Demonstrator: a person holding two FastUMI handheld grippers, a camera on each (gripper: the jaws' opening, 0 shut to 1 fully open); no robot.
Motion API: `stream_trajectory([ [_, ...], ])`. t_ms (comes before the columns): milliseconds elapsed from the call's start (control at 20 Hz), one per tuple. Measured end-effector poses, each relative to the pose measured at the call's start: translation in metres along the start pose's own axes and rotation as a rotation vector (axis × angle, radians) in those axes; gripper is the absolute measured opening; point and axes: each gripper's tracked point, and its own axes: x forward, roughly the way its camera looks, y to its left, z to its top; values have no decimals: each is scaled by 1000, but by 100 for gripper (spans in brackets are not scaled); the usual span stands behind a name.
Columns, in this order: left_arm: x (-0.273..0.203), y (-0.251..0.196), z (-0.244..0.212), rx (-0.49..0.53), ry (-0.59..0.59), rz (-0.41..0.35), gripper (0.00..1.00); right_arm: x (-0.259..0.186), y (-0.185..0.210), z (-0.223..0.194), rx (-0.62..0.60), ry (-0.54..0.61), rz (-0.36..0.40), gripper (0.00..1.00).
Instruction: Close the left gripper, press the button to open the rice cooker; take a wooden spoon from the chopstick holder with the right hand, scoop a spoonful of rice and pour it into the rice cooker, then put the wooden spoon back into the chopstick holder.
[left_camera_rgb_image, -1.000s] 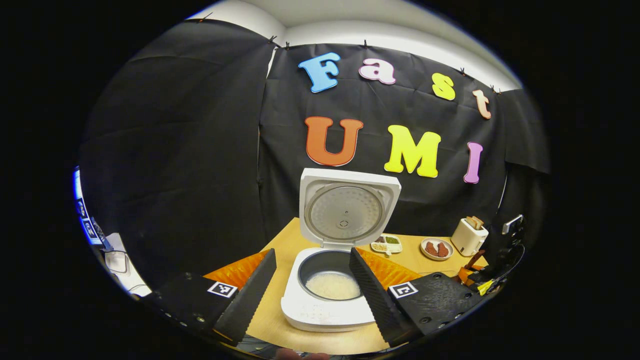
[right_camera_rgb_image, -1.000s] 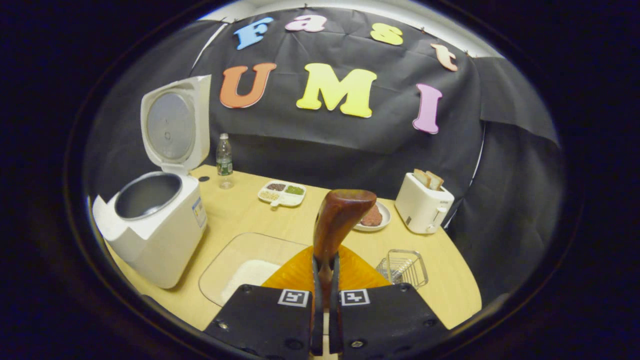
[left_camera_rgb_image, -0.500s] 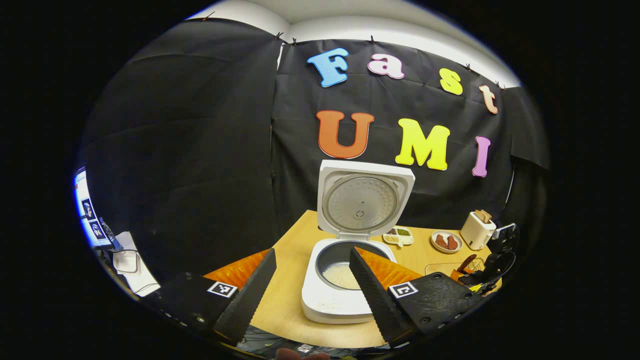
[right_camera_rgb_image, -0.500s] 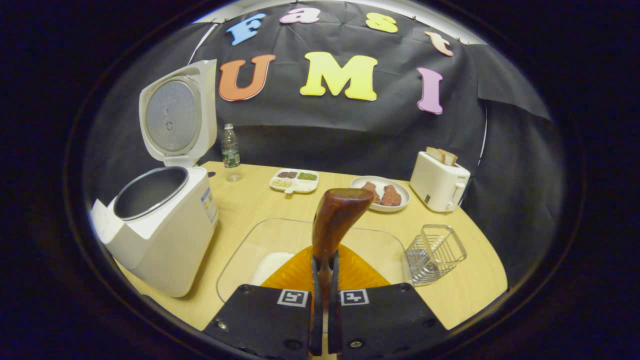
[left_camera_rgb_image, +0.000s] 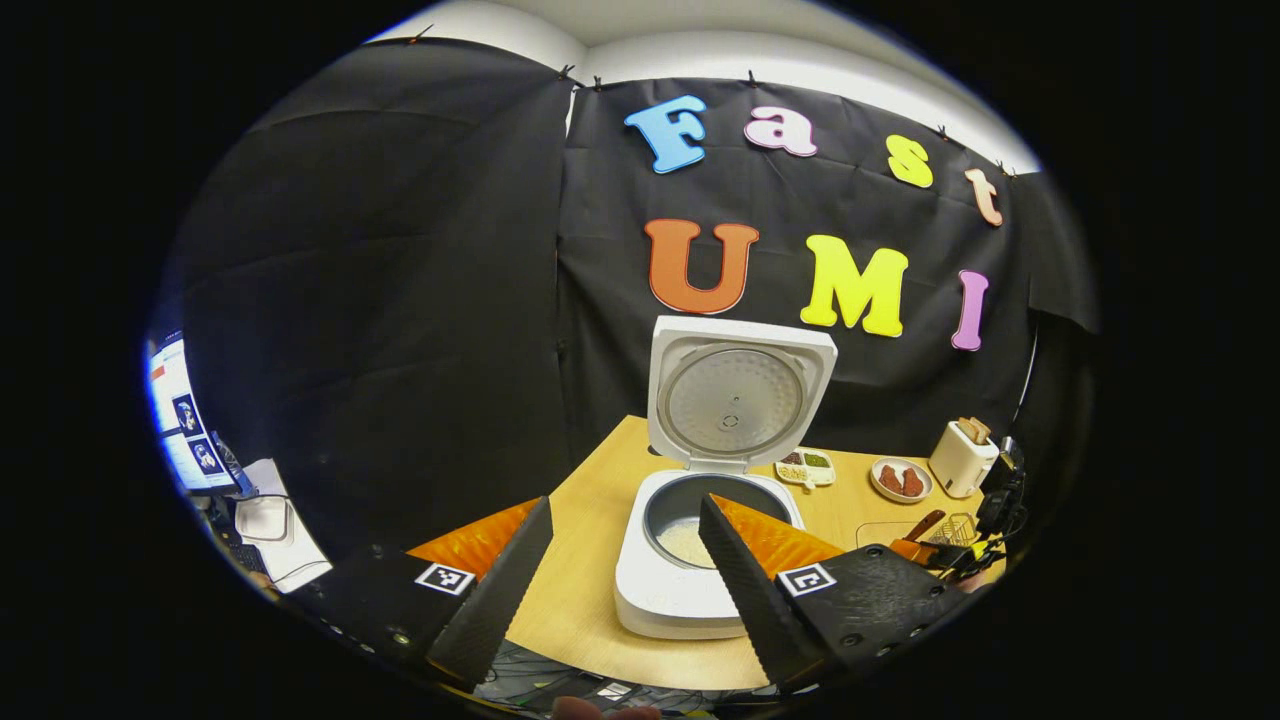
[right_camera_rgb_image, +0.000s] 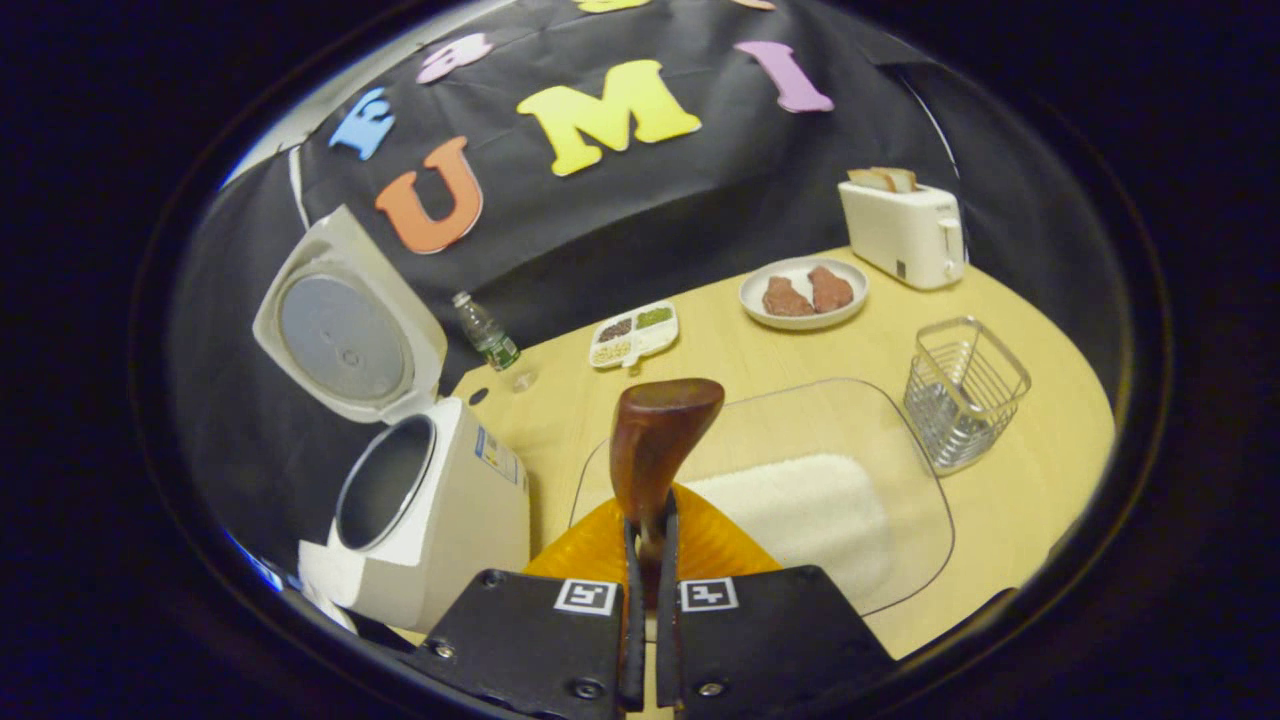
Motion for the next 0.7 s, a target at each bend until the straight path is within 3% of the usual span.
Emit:
stream_trajectory([
  [250, 2, -18, 4, 2, -6, -9, 95, -8, -26, 13, 178, 20, 34, 10],
  [700, 17, -76, 20, 22, -32, -86, 95, -49, -80, 75, 402, -73, 63, 10],
])
